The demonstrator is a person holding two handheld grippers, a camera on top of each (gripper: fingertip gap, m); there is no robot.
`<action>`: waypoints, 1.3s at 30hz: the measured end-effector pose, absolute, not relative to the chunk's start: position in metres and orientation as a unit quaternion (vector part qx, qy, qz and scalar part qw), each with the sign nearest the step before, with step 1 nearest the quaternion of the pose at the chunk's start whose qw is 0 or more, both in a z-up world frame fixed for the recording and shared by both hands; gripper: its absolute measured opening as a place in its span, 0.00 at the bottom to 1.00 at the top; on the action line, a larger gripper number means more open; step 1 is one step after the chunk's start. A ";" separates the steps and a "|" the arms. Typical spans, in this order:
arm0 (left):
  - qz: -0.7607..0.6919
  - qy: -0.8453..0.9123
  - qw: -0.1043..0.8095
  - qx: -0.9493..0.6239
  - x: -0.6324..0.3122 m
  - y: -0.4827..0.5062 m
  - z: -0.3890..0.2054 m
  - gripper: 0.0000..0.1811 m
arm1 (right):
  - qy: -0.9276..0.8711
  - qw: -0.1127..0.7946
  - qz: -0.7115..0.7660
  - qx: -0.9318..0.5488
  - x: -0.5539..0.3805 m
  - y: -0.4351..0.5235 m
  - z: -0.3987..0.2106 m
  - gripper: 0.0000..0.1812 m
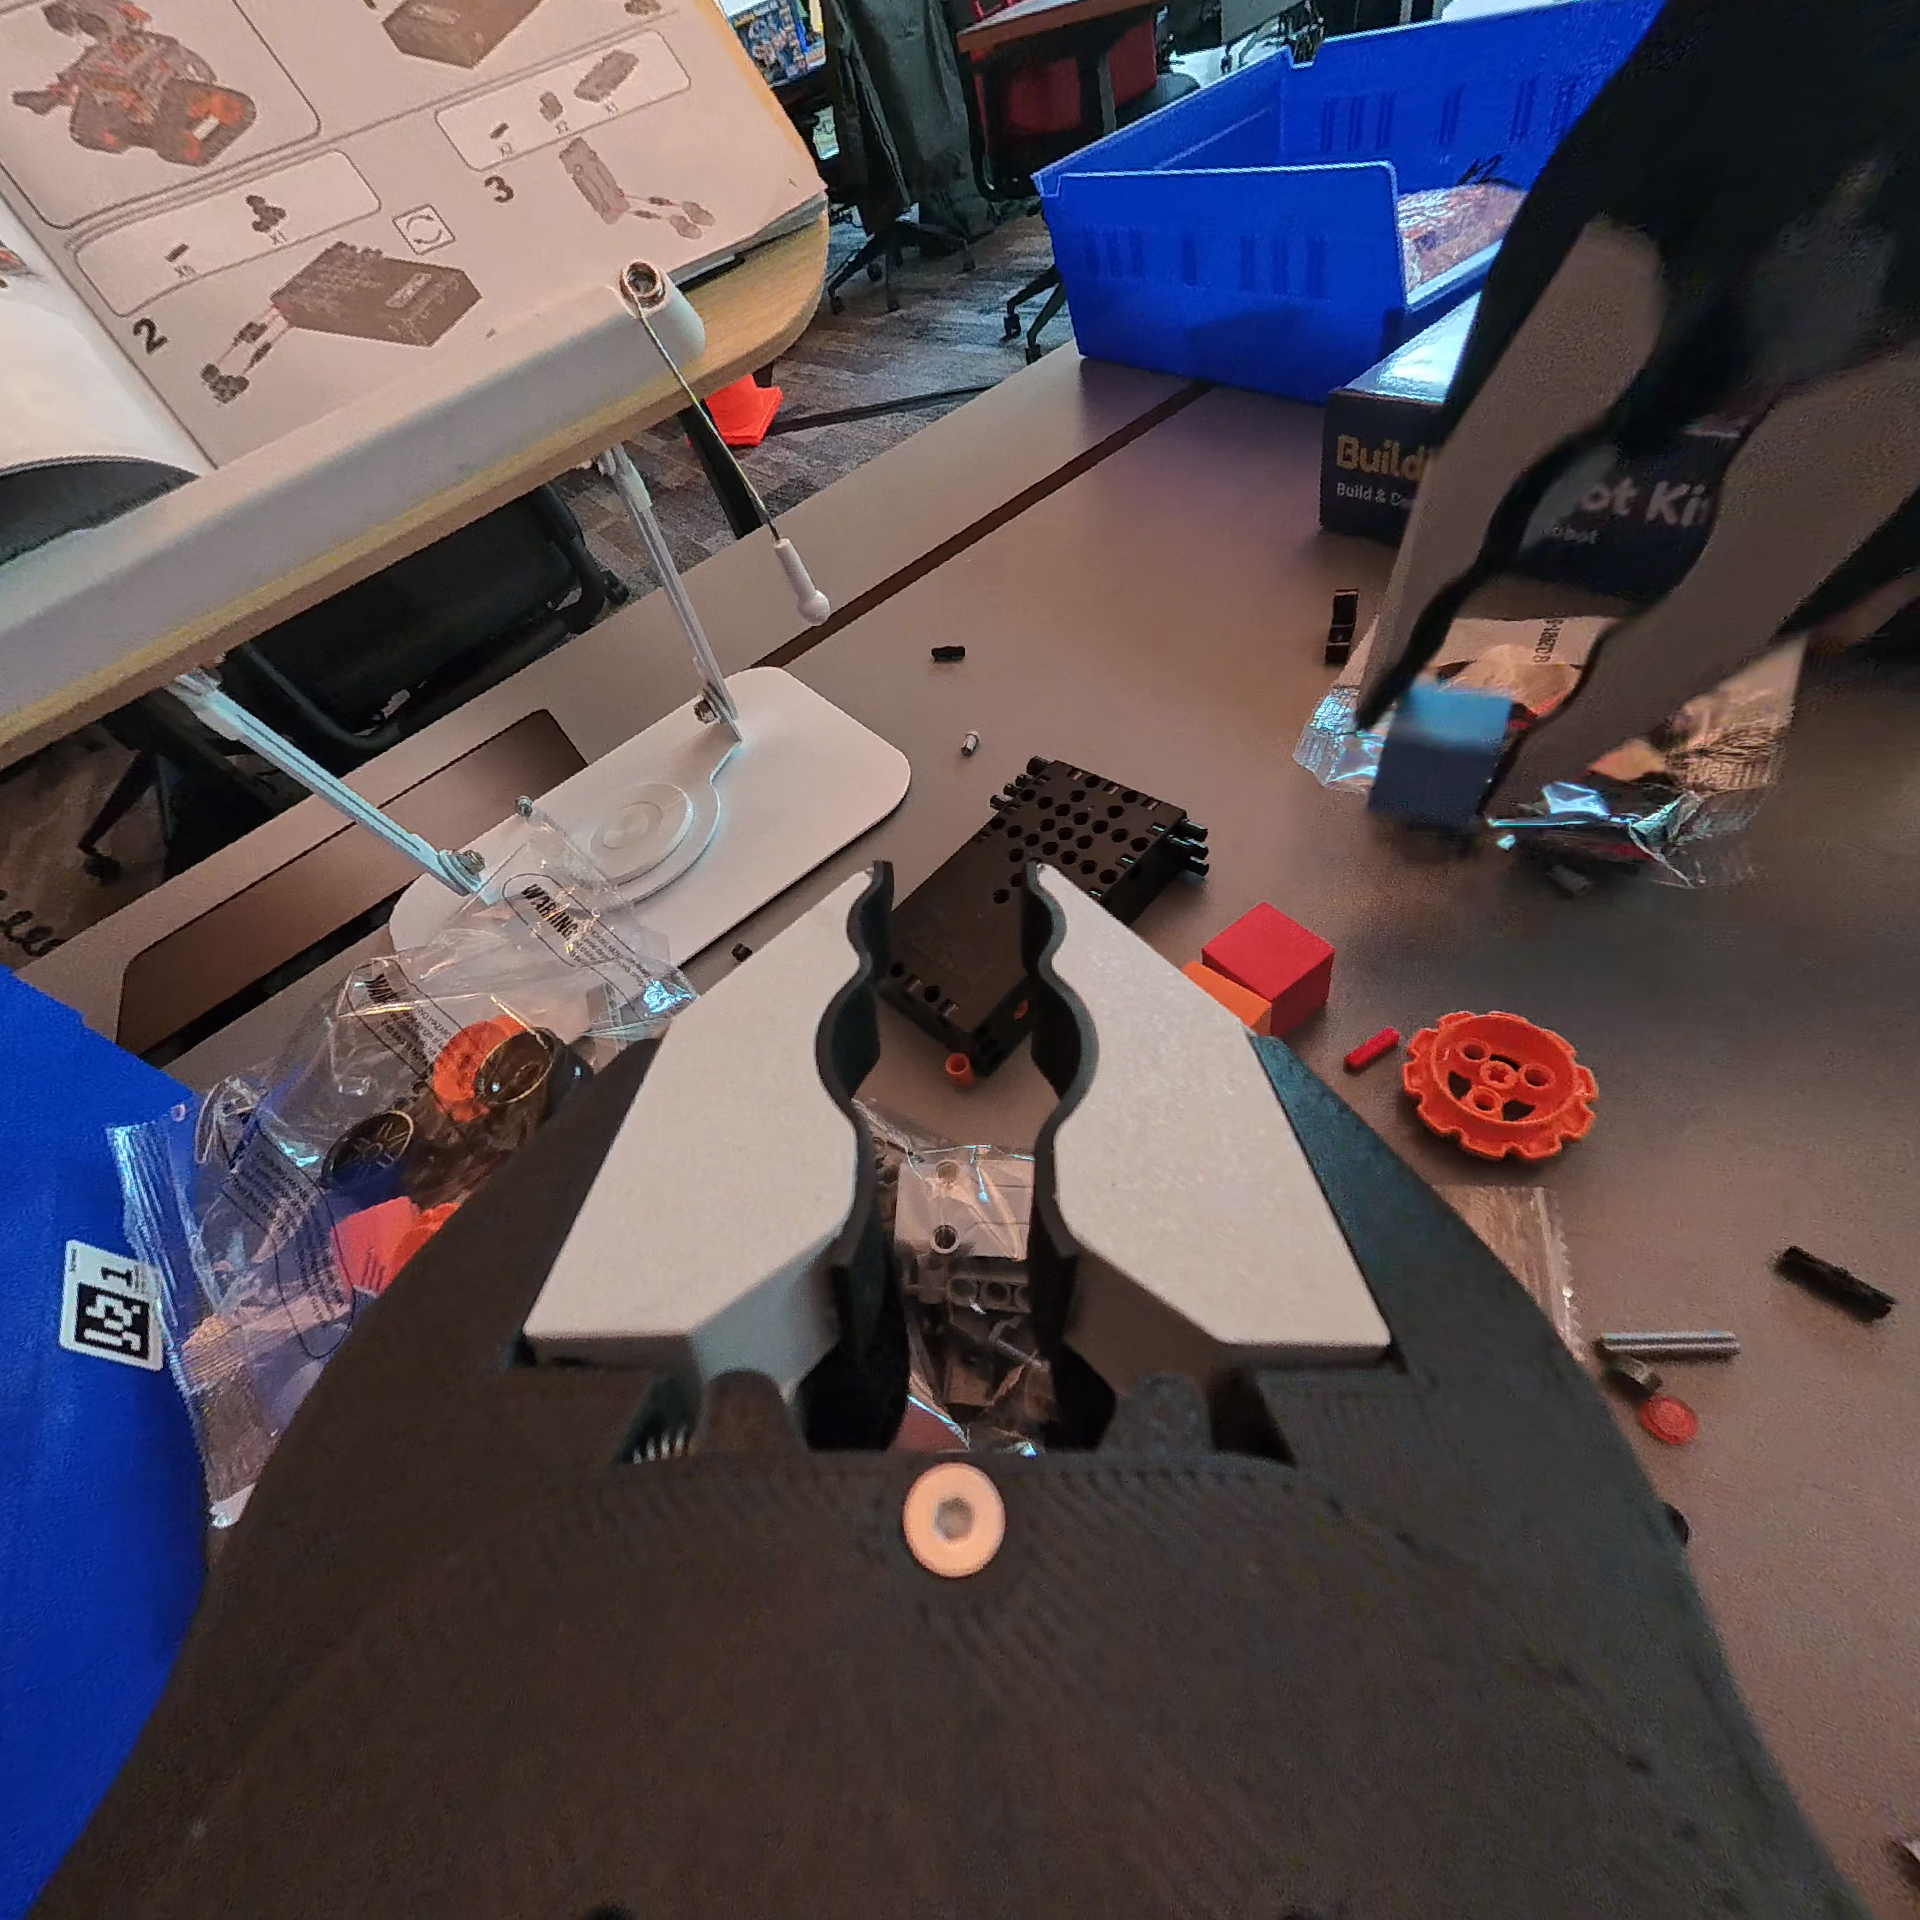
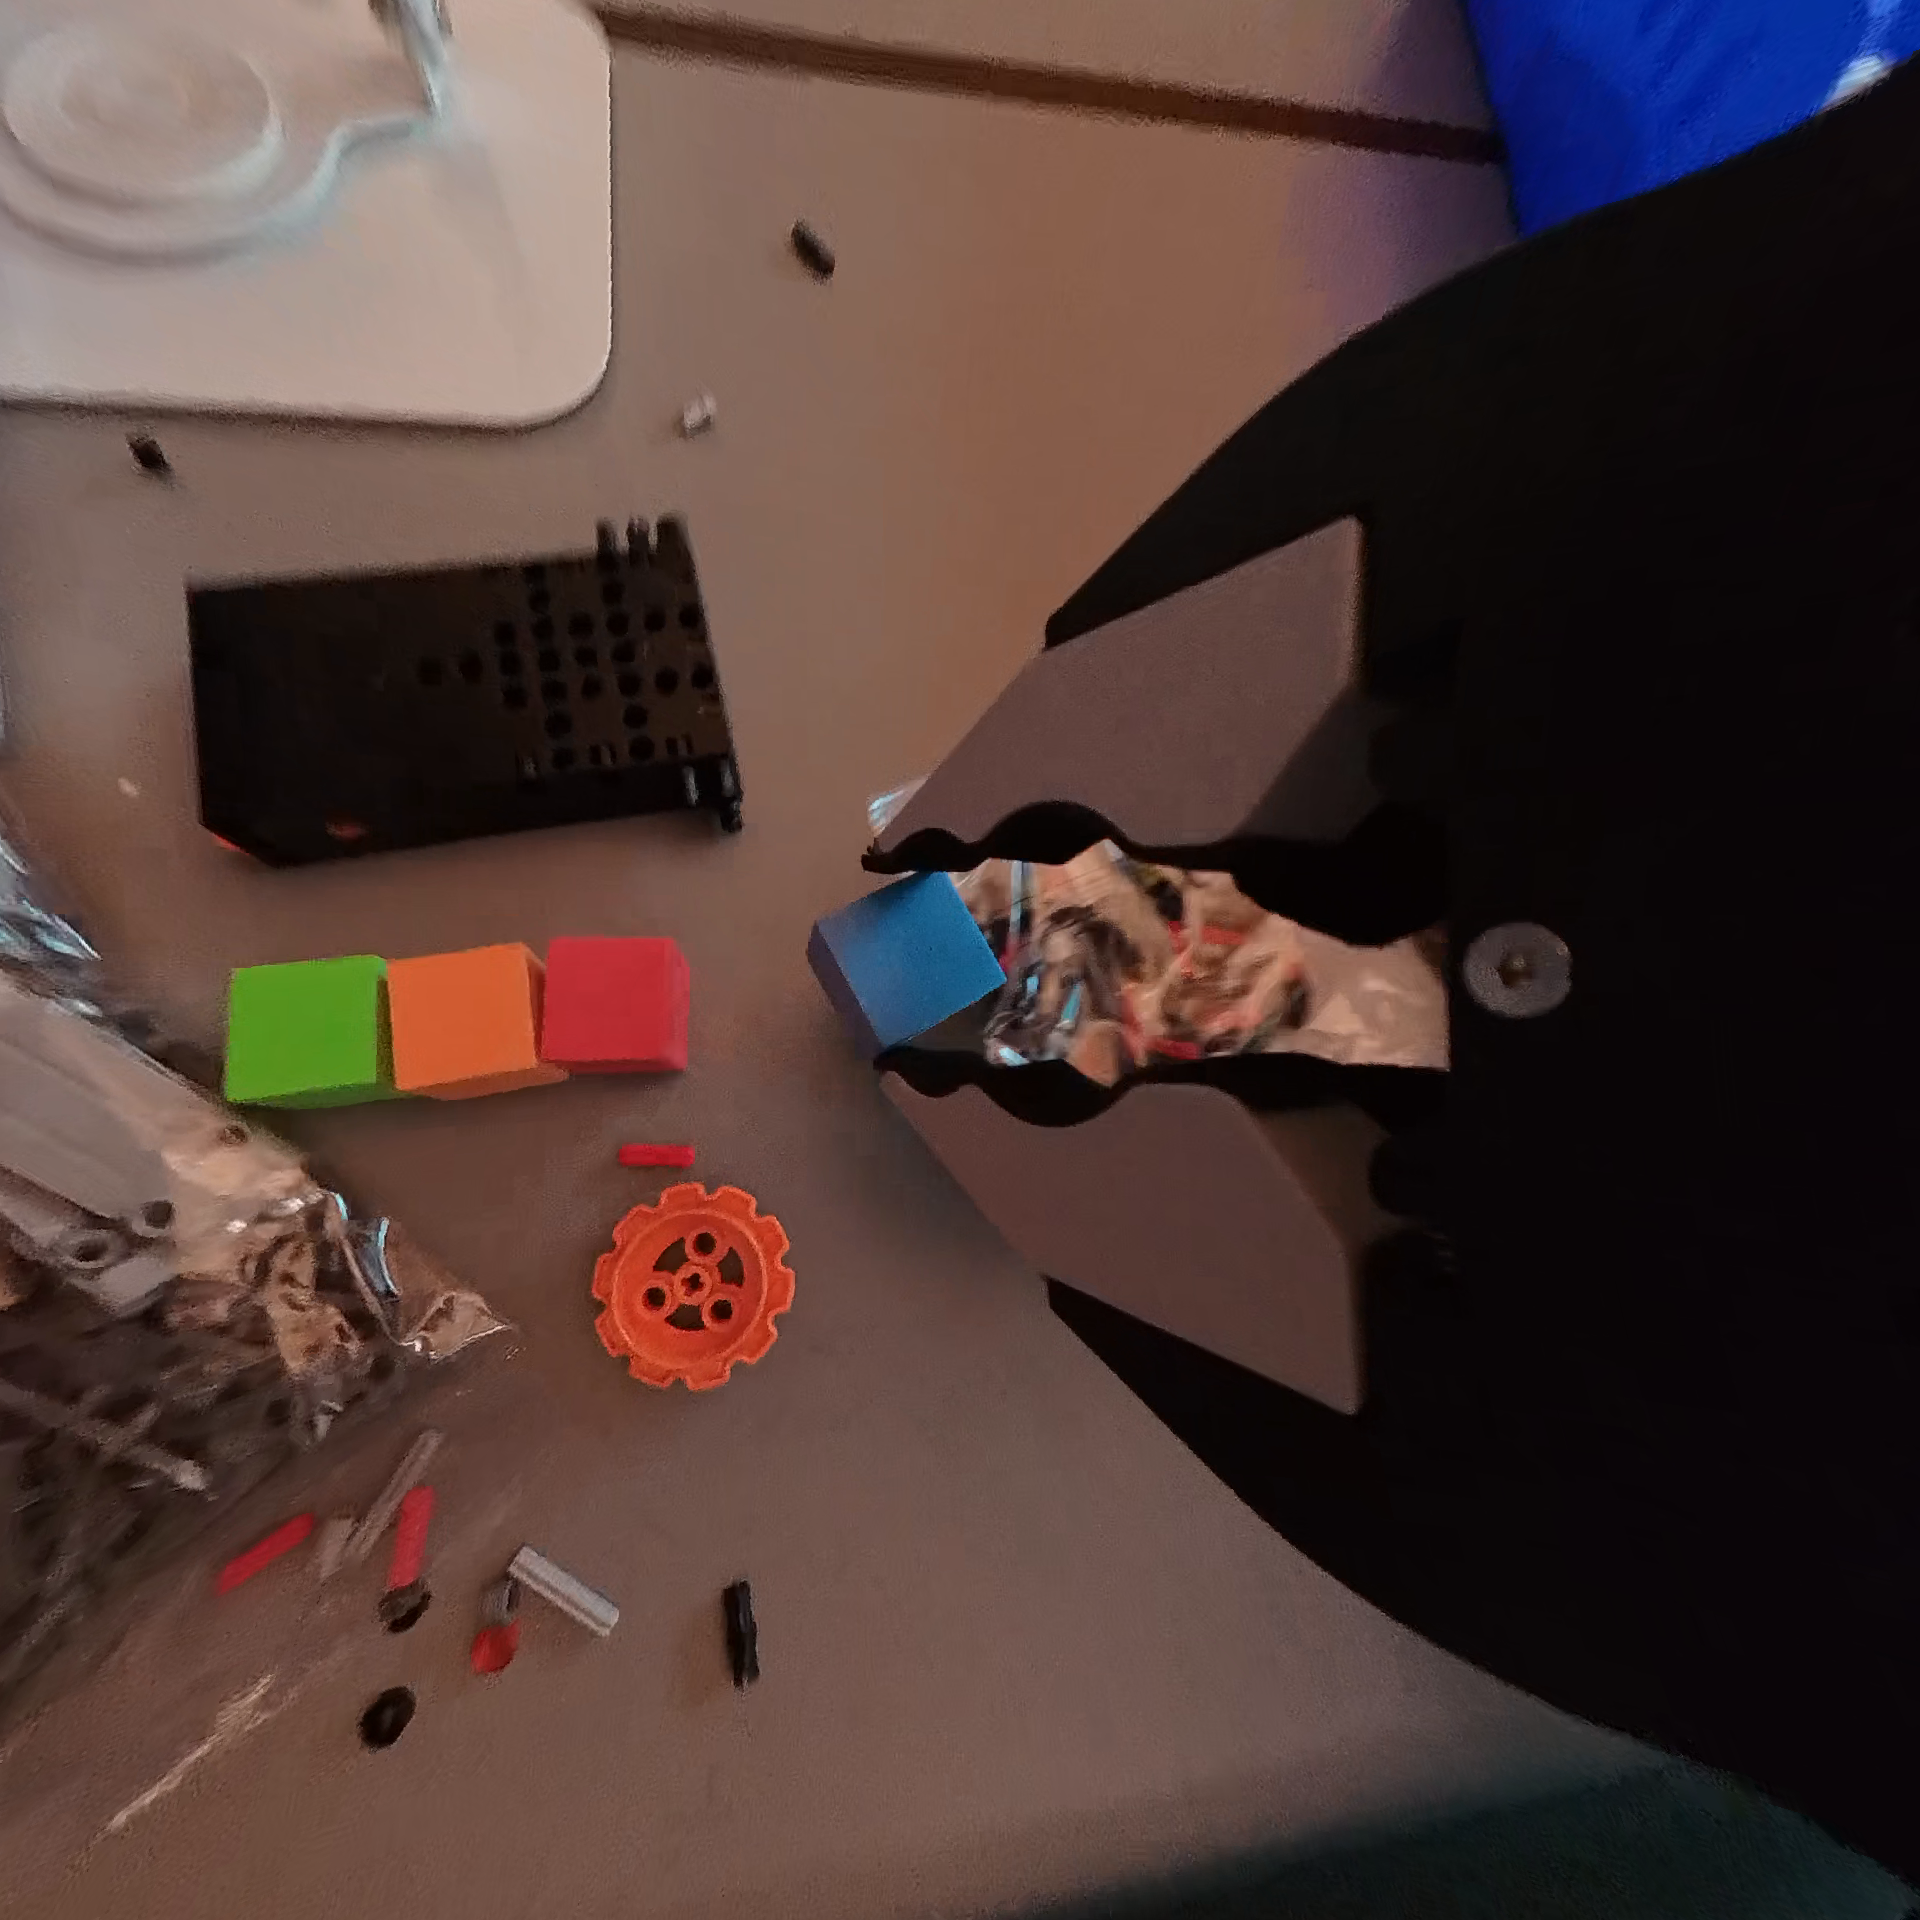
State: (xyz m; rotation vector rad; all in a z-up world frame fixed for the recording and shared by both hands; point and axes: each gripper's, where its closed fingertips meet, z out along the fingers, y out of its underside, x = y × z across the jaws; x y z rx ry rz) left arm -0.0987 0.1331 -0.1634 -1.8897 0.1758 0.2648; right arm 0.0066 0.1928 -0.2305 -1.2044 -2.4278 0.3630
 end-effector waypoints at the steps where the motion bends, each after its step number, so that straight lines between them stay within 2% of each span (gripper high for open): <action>1: 0.114 0.076 0.575 -0.807 -0.098 0.133 -0.163 0.13 | -0.863 0.215 0.132 -0.437 0.011 0.197 -0.216 0.18; 6: 0.117 0.078 0.577 -0.804 -0.098 0.132 -0.161 0.13 | -0.814 0.284 0.100 -0.497 0.061 0.262 -0.135 0.18; 9: 0.117 0.075 0.580 -0.803 -0.099 0.131 -0.158 0.13 | -0.774 0.293 0.074 -0.557 0.106 0.313 -0.105 0.18; 14: 0.119 0.072 0.579 -0.804 -0.100 0.131 -0.159 0.13 | -0.732 0.252 0.049 -0.631 0.163 0.360 -0.098 0.18; 19: 0.118 0.071 0.576 -0.806 -0.101 0.132 -0.161 0.13 | -0.727 0.226 0.035 -0.647 0.175 0.372 -0.110 0.18; 26: 0.118 0.072 0.575 -0.806 -0.101 0.132 -0.162 0.13 | -0.727 0.193 0.034 -0.658 0.177 0.376 -0.134 0.19; 27: 0.118 0.072 0.575 -0.806 -0.101 0.132 -0.162 0.13 | -0.726 0.193 0.035 -0.659 0.176 0.375 -0.134 0.22; 31: 0.118 0.071 0.576 -0.806 -0.101 0.132 -0.161 0.12 | -0.724 0.237 0.033 -0.647 0.166 0.371 -0.114 0.26; 35: 0.119 0.071 0.575 -0.806 -0.101 0.132 -0.162 0.13 | -0.760 0.279 0.066 -0.584 0.126 0.326 -0.095 0.25; 39: 0.119 0.070 0.575 -0.807 -0.102 0.132 -0.162 0.13 | -0.816 0.277 0.117 -0.493 0.067 0.256 -0.114 0.26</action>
